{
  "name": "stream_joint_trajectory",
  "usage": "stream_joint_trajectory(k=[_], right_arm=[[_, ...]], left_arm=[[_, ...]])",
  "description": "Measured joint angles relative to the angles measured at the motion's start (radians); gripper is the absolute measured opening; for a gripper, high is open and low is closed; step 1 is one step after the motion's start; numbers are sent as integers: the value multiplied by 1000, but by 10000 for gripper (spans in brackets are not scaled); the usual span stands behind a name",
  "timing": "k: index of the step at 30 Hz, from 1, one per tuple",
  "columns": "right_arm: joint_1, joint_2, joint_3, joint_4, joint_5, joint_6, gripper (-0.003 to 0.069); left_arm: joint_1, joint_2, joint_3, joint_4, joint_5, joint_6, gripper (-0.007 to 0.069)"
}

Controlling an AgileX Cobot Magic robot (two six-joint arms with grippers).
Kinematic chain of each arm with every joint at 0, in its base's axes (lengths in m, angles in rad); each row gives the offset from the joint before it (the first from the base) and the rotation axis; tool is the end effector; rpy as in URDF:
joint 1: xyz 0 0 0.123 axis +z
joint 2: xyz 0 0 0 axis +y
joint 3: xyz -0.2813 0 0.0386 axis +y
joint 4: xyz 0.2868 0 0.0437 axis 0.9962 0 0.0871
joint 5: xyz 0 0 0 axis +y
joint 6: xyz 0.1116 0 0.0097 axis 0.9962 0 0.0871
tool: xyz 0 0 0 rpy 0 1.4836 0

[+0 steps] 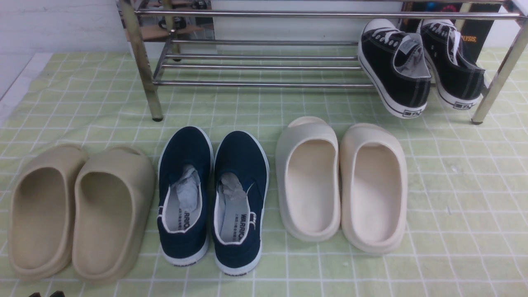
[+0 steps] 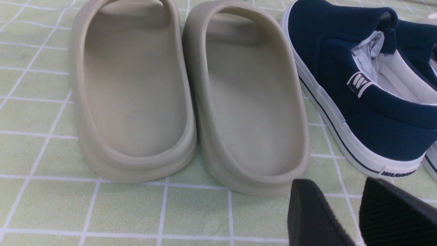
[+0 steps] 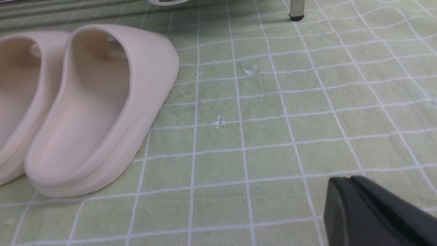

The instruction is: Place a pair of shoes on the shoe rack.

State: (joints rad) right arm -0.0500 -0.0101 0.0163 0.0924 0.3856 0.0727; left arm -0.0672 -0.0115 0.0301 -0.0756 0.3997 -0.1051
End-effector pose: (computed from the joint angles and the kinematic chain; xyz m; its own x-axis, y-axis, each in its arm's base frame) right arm 0.1123 -0.0017 0.1672 -0.2917 0.1724 -0.9408 0.0637 0.9849 0.1607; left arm 0.1113 -0.0108 0.1604 -0.3350 -0.1516 -0.9300 0.0372 0.9841 -0.1739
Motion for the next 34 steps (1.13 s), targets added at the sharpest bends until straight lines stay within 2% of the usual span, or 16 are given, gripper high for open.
stream_joint_trajectory(k=[34], right_arm=[[0, 0, 0, 0, 0, 0, 38]], left_arm=[[0, 0, 0, 0, 0, 0, 238]])
